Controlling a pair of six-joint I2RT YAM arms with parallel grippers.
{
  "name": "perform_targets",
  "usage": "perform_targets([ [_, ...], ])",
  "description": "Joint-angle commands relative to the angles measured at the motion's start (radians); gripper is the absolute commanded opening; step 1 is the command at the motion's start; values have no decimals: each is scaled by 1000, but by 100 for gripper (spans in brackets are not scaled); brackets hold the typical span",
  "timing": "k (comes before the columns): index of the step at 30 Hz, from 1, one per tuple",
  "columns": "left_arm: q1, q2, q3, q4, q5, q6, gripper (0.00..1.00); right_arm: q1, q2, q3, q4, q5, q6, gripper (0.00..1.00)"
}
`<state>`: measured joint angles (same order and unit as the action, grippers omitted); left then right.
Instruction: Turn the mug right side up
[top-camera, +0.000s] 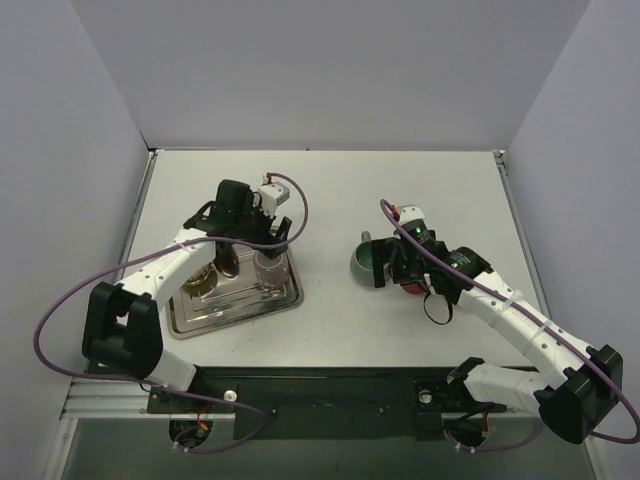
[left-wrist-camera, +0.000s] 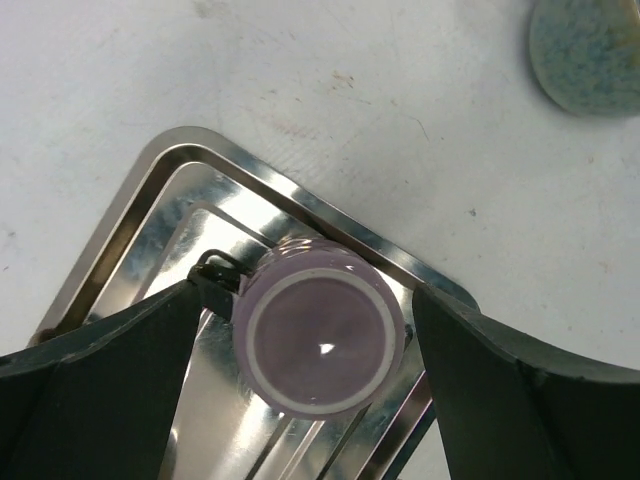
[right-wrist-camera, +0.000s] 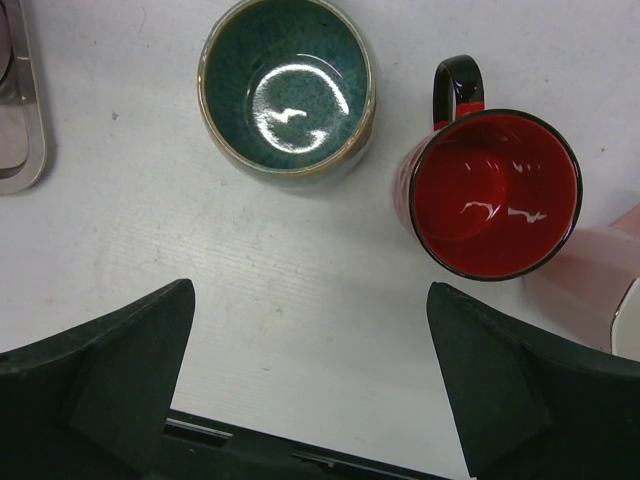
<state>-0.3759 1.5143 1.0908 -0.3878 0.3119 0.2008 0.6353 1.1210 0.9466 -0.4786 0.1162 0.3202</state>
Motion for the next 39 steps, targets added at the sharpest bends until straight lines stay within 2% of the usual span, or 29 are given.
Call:
perform_targets([
  [1,35,-65,78,79,-149,-194,97,-5,-13,-20,-17,23,-4,95],
  [5,66,-20,69,75,-206,-386,97,-6,-20,-35,-12,26,5,94],
  [10,78,26,32,81,-235,-518,97,-6,-27,-57,-3,31,17,95],
  [13,80,59,37,75,-304,-573,97,-3,-29,-74,-5,33,23,94],
  [17,80,107,34,37,-372,-610,97,-5,-44,-103,11,37,36,94],
  [22,78,144,6,35,-343,-606,97,-5,-46,-121,17,37,42,94],
  [26,78,179,9,0,-336,-572,93,-3,-50,-127,15,34,40,94],
  [28,78,193,18,-26,-315,-561,91,-5,-49,-132,17,36,42,94],
  [32,78,222,46,-85,-240,-555,79,-3,-55,-146,24,37,43,94],
  [39,80,228,57,-94,-191,-549,52,-3,-61,-154,29,39,43,94],
])
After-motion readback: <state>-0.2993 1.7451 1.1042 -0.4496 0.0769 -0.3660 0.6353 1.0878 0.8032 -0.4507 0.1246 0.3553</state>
